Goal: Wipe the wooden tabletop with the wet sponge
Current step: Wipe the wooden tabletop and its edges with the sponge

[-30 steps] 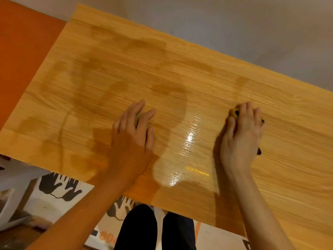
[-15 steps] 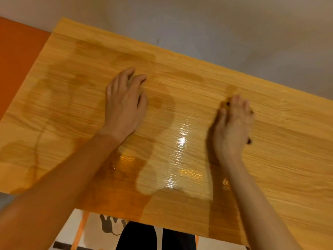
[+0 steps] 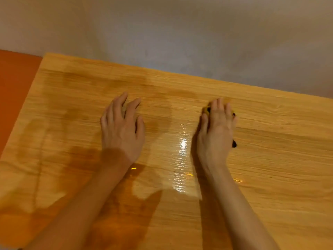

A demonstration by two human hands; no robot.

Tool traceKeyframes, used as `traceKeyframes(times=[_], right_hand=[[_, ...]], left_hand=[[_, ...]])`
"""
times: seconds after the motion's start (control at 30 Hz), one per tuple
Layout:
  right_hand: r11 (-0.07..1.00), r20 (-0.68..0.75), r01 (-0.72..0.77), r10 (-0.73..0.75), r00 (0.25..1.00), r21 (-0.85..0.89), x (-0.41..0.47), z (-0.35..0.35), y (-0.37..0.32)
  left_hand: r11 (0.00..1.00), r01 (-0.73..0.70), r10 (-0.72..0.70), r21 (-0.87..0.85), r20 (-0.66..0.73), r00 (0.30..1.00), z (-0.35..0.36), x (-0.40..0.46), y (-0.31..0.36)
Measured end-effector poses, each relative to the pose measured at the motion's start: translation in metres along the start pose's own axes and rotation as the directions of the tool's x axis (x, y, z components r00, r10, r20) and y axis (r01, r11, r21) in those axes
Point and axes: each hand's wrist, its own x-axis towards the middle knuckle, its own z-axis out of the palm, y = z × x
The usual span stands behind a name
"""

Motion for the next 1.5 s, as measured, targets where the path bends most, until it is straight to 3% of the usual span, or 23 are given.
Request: traceKeyframes(times=[0.1,0.17,0.23,0.33,0.4,0.43,0.53,0.6,0.67,0.73,0.8,0.87,0.9,1.0,1.07,1.13,1.2,1.27,1.33,1.4,1.5], right_hand=[[0.955,0.137,0.295,-0.296,0.945,0.029,-0.012,0.038,-0.062],[0.91,0.215,0.414,-0.411,0.886,0.033,-0.004,0.033,-0.057],[0.923,0.188,0.385,-0.38,0.906,0.01,0.007,0.011,-0.017],[0.997,0.051,0.073,-0.072,0.996,-0.033,0.016,-0.029,0.051],[0.993,-0.014,-0.091,0.09,0.996,-0.071,0.02,-0.032,0.053],[0.991,-0.028,-0.105,0.103,0.994,-0.083,0.023,-0.023,0.038],[0.992,0.045,0.093,-0.089,0.995,-0.083,0.03,0.021,-0.037],[0.948,0.157,0.31,-0.297,0.942,-0.069,0.027,0.042,-0.072],[0.901,0.238,0.432,-0.415,0.878,-0.024,0.03,0.037,-0.064],[0.922,0.195,0.384,-0.368,0.909,-0.049,0.042,0.014,-0.019],[0.979,0.107,0.166,-0.154,0.982,-0.116,0.054,-0.014,0.032],[0.992,0.046,-0.017,0.023,0.999,-0.128,0.061,-0.024,0.045],[0.99,0.027,-0.034,0.038,0.999,-0.134,0.061,-0.017,0.032],[0.968,0.126,0.204,-0.187,0.974,-0.145,0.051,0.023,-0.038],[0.872,0.257,0.47,-0.427,0.867,-0.136,0.041,0.041,-0.066],[0.804,0.318,0.585,-0.53,0.786,-0.105,0.051,0.033,-0.051],[0.873,0.235,0.474,-0.44,0.867,-0.116,0.069,0.012,-0.005],[0.954,0.117,0.227,-0.207,0.971,-0.195,0.084,-0.014,0.044],[0.983,0.042,0.076,-0.069,0.997,-0.169,0.095,-0.023,0.059],[0.983,0.043,0.1,-0.095,0.995,-0.151,0.093,-0.007,0.031],[0.935,0.134,0.328,-0.311,0.941,-0.135,0.091,0.029,-0.038]], left_hand=[[1.0,0.008,-0.008,0.012,-0.004,1.0,-0.001,0.0,0.002],[1.0,0.005,-0.005,0.009,-0.004,1.0,-0.003,0.0,0.003],[1.0,-0.003,0.003,-0.001,-0.007,1.0,-0.002,-0.001,0.003],[1.0,-0.006,0.006,-0.015,-0.023,1.0,-0.001,-0.002,0.002],[1.0,-0.009,0.008,-0.018,-0.039,0.999,0.0,-0.001,0.002],[1.0,-0.012,0.01,-0.026,-0.048,0.999,0.001,-0.001,0.001],[0.999,-0.015,0.013,-0.029,-0.067,0.998,0.001,-0.002,0.0],[1.0,-0.025,0.023,-0.016,-0.078,0.997,0.001,-0.002,0.0],[0.999,-0.034,0.033,-0.01,-0.079,0.996,0.001,-0.003,0.002],[0.999,-0.035,0.033,-0.024,-0.073,0.997,0.0,-0.003,0.002],[0.998,-0.033,0.03,-0.05,-0.062,0.998,-0.002,-0.002,0.002],[0.998,-0.032,0.03,-0.05,-0.043,0.999,-0.005,0.004,0.002],[0.999,-0.027,0.026,-0.046,-0.031,0.999,-0.005,0.009,0.004],[0.998,0.028,-0.029,-0.052,-0.015,0.999,-0.003,0.032,0.01],[0.998,0.049,-0.05,-0.036,-0.025,0.998,0.001,0.043,0.011],[0.999,0.036,-0.037,-0.015,-0.054,0.998,0.004,0.047,0.009],[1.0,0.025,-0.026,-0.006,-0.086,0.996,0.008,0.047,0.007],[1.0,0.015,-0.015,0.004,-0.106,0.994,0.01,0.047,0.005],[1.0,0.01,-0.008,0.019,-0.115,0.993,0.011,0.048,0.003],[1.0,0.001,0.002,0.03,-0.09,0.996,0.01,0.048,0.002],[0.999,-0.002,0.005,0.042,-0.062,0.998,0.007,0.048,0.001]])
